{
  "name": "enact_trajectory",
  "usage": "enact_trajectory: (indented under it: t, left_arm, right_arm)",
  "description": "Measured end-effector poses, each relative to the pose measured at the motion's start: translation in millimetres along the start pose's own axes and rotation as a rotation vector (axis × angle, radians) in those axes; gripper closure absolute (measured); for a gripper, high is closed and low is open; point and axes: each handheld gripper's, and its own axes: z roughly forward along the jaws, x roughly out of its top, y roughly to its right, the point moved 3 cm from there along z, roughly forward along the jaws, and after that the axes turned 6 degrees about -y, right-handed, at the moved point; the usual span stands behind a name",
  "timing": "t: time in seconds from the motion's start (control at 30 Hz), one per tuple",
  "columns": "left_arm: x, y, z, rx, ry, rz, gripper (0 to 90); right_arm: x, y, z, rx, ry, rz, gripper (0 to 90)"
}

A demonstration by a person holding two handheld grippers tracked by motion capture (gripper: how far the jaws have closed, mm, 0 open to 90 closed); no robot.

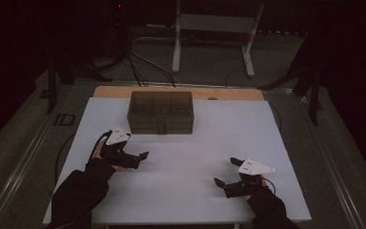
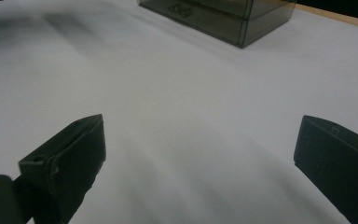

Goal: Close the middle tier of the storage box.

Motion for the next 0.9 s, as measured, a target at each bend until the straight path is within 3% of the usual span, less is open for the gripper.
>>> enact_trajectory:
  t: [0.9]
  left_arm:
    - [-37.5, 1.3, -20.4, 0.028, 0.027, -0.004, 3.7]
  right_arm:
    - [0.4, 0.3, 0.1, 0.0, 0.003, -0.002, 2.4]
